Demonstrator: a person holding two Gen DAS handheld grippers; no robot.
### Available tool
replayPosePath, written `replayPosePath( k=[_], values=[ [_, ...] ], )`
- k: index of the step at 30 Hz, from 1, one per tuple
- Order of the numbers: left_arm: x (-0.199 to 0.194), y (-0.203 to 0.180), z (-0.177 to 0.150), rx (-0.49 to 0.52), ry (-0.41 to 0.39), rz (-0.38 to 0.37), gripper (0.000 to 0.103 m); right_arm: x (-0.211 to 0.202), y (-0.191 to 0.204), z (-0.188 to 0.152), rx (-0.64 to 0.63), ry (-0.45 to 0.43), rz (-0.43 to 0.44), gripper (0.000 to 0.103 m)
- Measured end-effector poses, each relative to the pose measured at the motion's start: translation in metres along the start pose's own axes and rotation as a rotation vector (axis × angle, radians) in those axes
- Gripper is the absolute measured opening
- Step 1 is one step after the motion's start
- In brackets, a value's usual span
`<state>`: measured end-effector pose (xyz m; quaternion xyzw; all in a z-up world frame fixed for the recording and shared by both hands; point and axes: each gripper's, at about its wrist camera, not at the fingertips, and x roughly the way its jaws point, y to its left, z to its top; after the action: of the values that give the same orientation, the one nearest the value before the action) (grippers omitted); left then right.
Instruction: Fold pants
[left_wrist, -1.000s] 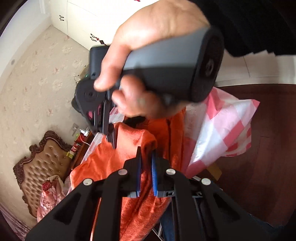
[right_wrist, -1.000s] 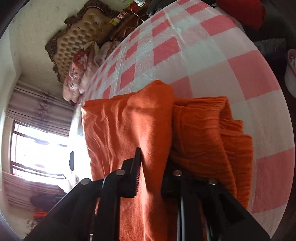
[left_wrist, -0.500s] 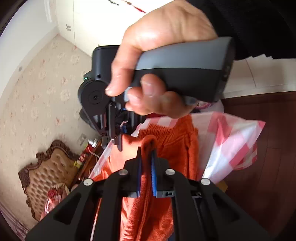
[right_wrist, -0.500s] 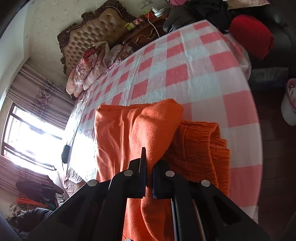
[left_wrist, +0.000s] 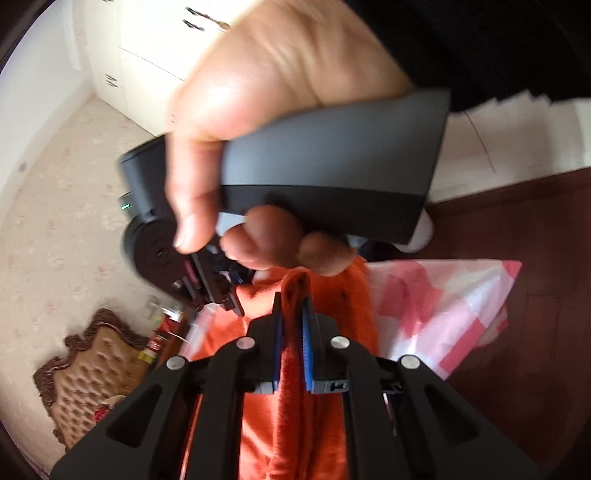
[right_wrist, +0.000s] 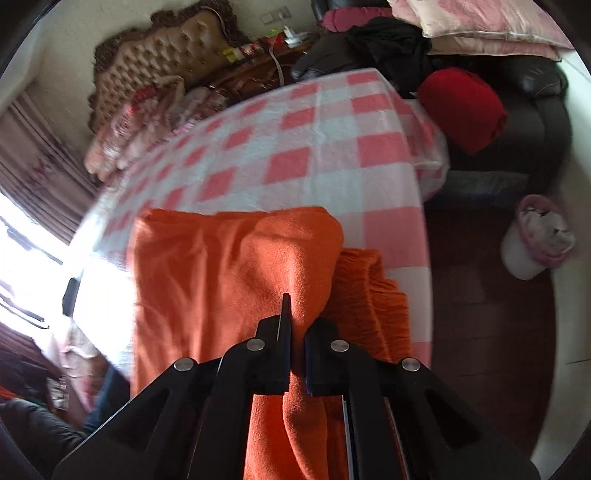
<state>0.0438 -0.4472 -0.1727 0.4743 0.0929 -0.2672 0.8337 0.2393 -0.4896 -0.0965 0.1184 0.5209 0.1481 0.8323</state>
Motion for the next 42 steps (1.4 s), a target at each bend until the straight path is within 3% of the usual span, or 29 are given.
replayPosePath(
  k=[1,4,5,6,9,10,11,13,15,18,20,23,25,27,29,30,31,32,33,34,36,40,42],
  values=[
    [0.000,0.000,-0.001,-0.014,-0.005,-0.051,0.019,0.008,-0.002,-0.003,-0.015,0.012,-0.059,0.006],
    [-0.017,0.018,-0.006,-0.095,-0.032,-0.079,0.060,0.008,-0.002,-0.011,-0.044,-0.026,-0.072,0.008],
    [-0.025,0.030,-0.010,-0.141,-0.032,-0.097,0.060,0.006,0.000,-0.012,-0.054,-0.034,-0.081,0.010],
    [-0.033,0.045,-0.016,-0.194,-0.019,-0.117,0.060,0.003,0.001,-0.014,-0.065,-0.049,-0.103,0.020],
    [-0.055,0.120,-0.054,-0.501,0.028,-0.191,0.060,-0.019,0.004,-0.029,-0.083,-0.140,-0.252,0.045],
    [-0.054,0.154,-0.077,-0.646,0.059,-0.201,0.055,-0.022,0.004,-0.035,-0.085,-0.151,-0.278,0.045],
    [-0.051,0.175,-0.096,-0.746,0.085,-0.205,0.039,-0.022,0.002,-0.040,-0.083,-0.150,-0.303,0.045],
    [-0.034,0.213,-0.135,-0.931,0.141,-0.257,0.018,-0.018,0.000,-0.048,-0.080,-0.129,-0.328,0.045],
    [-0.014,0.238,-0.164,-1.029,0.169,-0.294,0.011,-0.010,-0.002,-0.053,-0.075,-0.111,-0.333,0.043],
    [0.032,0.254,-0.187,-1.080,0.205,-0.438,0.011,-0.010,-0.007,-0.058,-0.032,-0.121,-0.314,0.037],
    [0.074,0.277,-0.204,-1.148,0.261,-0.416,0.006,-0.010,-0.004,-0.059,-0.019,-0.118,-0.309,0.036],
    [0.105,0.308,-0.221,-1.249,0.275,-0.396,0.008,-0.010,0.000,-0.062,-0.027,-0.119,-0.332,0.036],
    [0.107,0.322,-0.219,-1.216,0.284,-0.351,0.008,-0.010,-0.001,-0.063,-0.011,-0.122,-0.331,0.036],
    [0.087,0.335,-0.216,-1.241,0.207,-0.351,0.009,-0.010,-0.003,-0.063,0.004,-0.124,-0.320,0.036],
    [0.059,0.332,-0.211,-1.240,0.138,-0.392,0.021,-0.010,-0.006,-0.063,0.017,-0.126,-0.306,0.036],
    [0.048,0.326,-0.210,-1.240,0.147,-0.400,0.022,-0.010,-0.007,-0.063,0.021,-0.127,-0.299,0.036],
    [0.043,0.321,-0.213,-1.252,0.171,-0.386,0.028,-0.011,-0.009,-0.063,0.027,-0.125,-0.290,0.036],
    [0.033,0.314,-0.221,-1.288,0.224,-0.342,0.047,-0.011,-0.009,-0.062,0.030,-0.122,-0.284,0.036],
    [0.027,0.308,-0.234,-1.351,0.271,-0.313,0.058,-0.011,-0.010,-0.062,0.032,-0.119,-0.281,0.036],
    [0.024,0.298,-0.243,-1.403,0.294,-0.334,0.064,-0.011,-0.009,-0.062,0.028,-0.120,-0.282,0.038],
    [0.024,0.286,-0.257,-1.461,0.330,-0.437,0.064,-0.011,-0.009,-0.063,0.024,-0.127,-0.295,0.045],
    [0.037,0.269,-0.265,-1.468,0.385,-0.546,0.062,-0.013,-0.018,-0.066,0.082,-0.132,-0.236,0.043],
    [0.047,0.268,-0.264,-1.459,0.379,-0.595,0.045,-0.013,-0.023,-0.067,0.109,-0.140,-0.203,0.041]
  ],
)
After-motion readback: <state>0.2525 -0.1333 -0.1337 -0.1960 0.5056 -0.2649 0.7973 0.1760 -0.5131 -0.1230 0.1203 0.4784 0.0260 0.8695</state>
